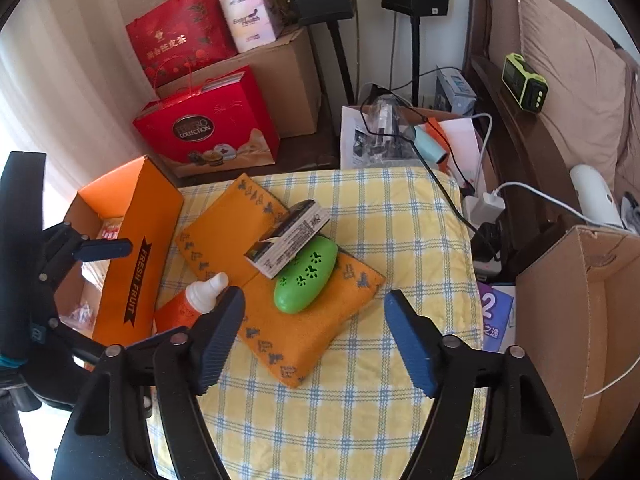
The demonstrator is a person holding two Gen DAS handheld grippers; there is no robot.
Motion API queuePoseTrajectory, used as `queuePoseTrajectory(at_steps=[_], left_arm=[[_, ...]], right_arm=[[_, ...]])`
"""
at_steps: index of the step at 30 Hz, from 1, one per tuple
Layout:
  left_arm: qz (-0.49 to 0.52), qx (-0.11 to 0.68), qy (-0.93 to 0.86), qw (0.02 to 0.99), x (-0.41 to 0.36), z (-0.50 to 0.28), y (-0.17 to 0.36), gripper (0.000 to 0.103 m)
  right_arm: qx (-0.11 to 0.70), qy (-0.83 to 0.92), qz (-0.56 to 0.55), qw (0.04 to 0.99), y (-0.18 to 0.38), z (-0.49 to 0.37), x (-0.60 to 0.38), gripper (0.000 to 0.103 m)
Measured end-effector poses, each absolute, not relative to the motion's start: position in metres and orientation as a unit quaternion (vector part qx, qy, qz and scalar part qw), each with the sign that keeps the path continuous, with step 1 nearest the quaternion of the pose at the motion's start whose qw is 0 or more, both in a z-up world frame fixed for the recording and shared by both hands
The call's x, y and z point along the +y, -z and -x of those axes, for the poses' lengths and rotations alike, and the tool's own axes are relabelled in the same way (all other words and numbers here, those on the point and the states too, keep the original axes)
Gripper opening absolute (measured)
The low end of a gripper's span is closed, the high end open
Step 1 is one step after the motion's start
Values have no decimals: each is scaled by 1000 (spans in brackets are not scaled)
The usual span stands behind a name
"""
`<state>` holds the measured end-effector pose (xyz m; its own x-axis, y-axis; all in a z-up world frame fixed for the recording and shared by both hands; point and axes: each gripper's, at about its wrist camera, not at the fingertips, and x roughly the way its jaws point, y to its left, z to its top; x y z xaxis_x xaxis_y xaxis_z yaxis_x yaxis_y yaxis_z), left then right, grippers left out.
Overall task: Organize objects
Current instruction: 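Grasp the sunscreen tube with the left gripper while the right grasps the green case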
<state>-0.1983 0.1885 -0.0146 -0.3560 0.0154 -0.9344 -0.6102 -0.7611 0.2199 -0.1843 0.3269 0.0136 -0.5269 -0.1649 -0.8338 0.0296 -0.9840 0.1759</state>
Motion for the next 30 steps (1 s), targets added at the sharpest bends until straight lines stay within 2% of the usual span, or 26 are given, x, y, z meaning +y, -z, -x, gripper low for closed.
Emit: queuePoseTrajectory(at_steps=[9, 12, 24, 28, 30], left_arm=[[554, 352, -729, 193, 204, 207, 44, 72], [566, 362, -716, 190, 207, 208, 55, 70], [586, 386, -691, 173, 205, 210, 78, 70], [593, 383, -685, 178, 205, 209, 83, 48], [590, 379, -689, 184, 205, 207, 83, 44]], right_arm=[[-87, 861, -497, 61, 12, 200, 325, 52], [-93, 859, -500, 64, 20, 206, 322, 48], [-79, 856, -506, 66, 48, 221, 306, 48], [-76, 859, -504, 58, 54, 226, 302, 53], [-67, 862, -501, 49, 58, 227, 299, 53]])
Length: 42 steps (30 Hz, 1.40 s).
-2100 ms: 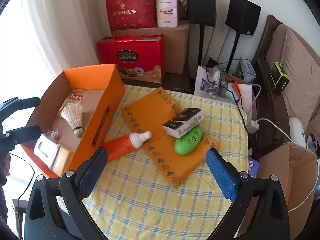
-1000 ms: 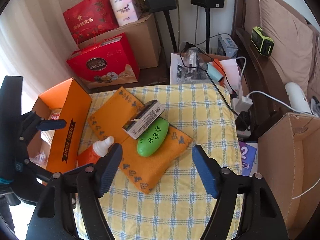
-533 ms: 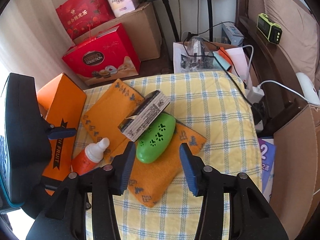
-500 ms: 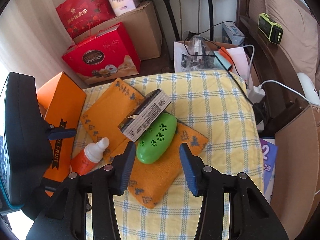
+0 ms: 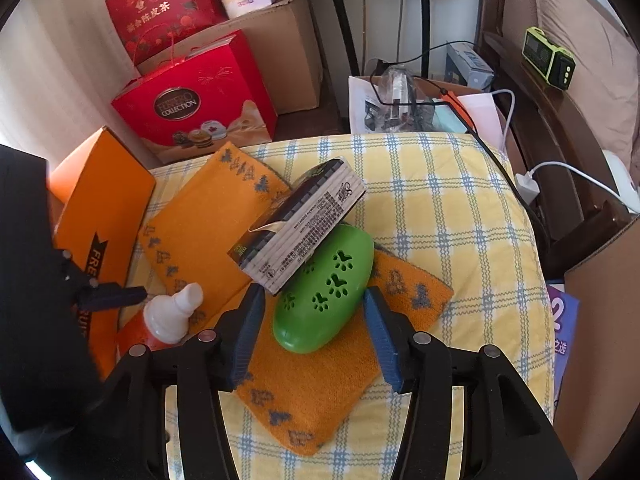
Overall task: Organize objects
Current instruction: 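Grasp the sunscreen tube with the left gripper while the right grasps the green case, then lift the sunscreen tube with the left gripper while the right lifts the green case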
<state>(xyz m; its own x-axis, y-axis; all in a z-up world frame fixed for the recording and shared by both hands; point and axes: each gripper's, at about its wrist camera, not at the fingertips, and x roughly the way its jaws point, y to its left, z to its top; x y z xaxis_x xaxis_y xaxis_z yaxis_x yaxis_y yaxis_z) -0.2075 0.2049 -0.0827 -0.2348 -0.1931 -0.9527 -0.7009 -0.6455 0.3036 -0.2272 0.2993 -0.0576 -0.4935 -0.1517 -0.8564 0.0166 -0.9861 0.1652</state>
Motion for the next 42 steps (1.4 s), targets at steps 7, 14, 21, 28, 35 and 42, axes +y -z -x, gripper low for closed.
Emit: queuePoseTrajectory(at_steps=[7, 14, 21, 28, 35, 42], left_arm=[[577, 374, -701, 189, 203, 201, 79, 35], [563, 341, -723, 208, 201, 191, 57, 35], [539, 305, -749, 235, 202, 175, 26, 35], [516, 256, -776, 256, 197, 165, -8, 35], [510, 229, -787, 261, 187, 166, -18, 35], [519, 233, -780, 261, 188, 160, -7, 35]], right_arm=[[-84, 862, -498, 44, 67, 227, 304, 44], [-87, 866, -491, 42, 58, 217, 317, 36], [-71, 868, -490, 42, 46, 197, 327, 34], [-43, 857, -510, 58, 47, 167, 328, 33], [-22, 850, -524, 56, 55, 153, 322, 34], [-25, 847, -529, 43, 65, 158, 327, 43]])
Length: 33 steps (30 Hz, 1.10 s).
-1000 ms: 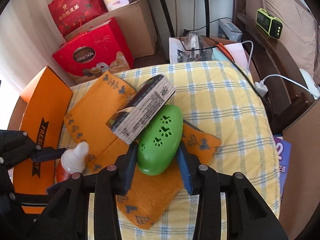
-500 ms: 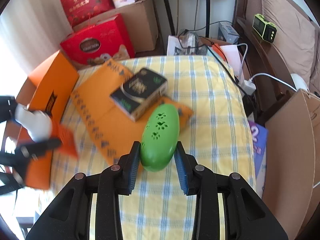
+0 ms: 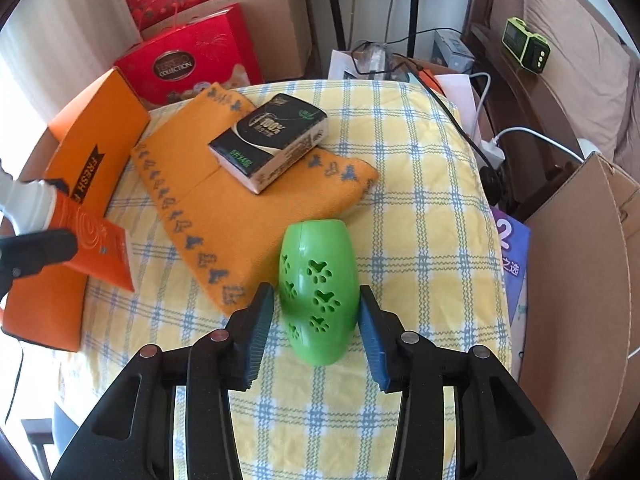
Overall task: Organize objects
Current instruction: 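Lift the sunscreen tube with the left gripper while the right lifts the green case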
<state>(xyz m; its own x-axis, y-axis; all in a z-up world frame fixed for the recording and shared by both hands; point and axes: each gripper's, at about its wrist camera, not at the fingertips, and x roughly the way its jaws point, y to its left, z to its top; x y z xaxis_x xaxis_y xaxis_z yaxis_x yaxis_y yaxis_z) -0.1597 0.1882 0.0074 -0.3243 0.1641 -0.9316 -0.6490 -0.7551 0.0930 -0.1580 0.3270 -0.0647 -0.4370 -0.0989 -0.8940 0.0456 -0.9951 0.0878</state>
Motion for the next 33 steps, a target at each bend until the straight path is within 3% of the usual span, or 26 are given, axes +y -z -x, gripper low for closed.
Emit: queuePoseTrajectory(at_steps=[10, 33], left_arm=[[515, 230, -784, 260, 185, 159, -12, 35], [462, 140, -844, 233, 110, 163, -104, 34]], right_arm=[[-28, 851, -522, 38, 67, 154, 332, 42], [-9, 880, -455, 135, -34, 146, 257, 42]])
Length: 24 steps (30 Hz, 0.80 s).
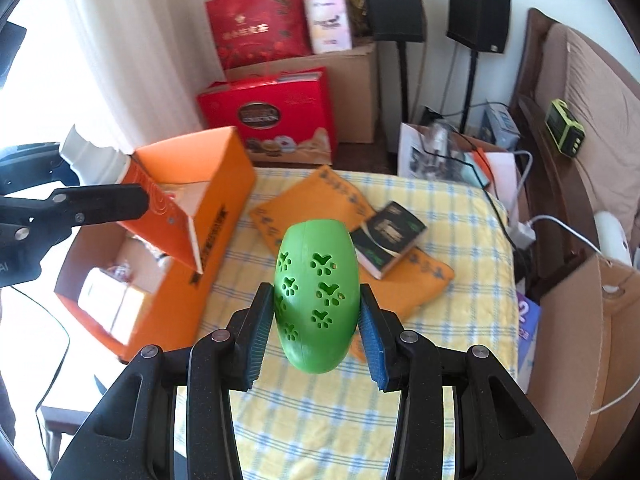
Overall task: Organize objects
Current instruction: 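Lift the sunscreen tube with the left gripper while the right lifts the green case, then lower the sunscreen tube into the orange box and open the left gripper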
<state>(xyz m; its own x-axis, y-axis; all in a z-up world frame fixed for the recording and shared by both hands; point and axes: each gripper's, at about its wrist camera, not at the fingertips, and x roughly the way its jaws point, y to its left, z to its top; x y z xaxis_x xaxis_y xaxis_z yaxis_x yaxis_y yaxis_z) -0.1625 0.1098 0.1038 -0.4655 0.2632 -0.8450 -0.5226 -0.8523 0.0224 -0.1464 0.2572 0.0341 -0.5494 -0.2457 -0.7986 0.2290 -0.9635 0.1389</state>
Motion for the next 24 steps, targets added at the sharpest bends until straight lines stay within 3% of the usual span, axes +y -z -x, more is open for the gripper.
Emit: queuePoseTrajectory(at_steps=[9, 24], left_arm=[[460, 131, -861, 175, 57, 173, -109, 34], [540, 88, -828, 125, 9, 234, -35, 34]], right_arm=[[15, 877, -444, 181, -52, 154, 198, 42], [33, 860, -457, 224, -41, 168, 136, 42]])
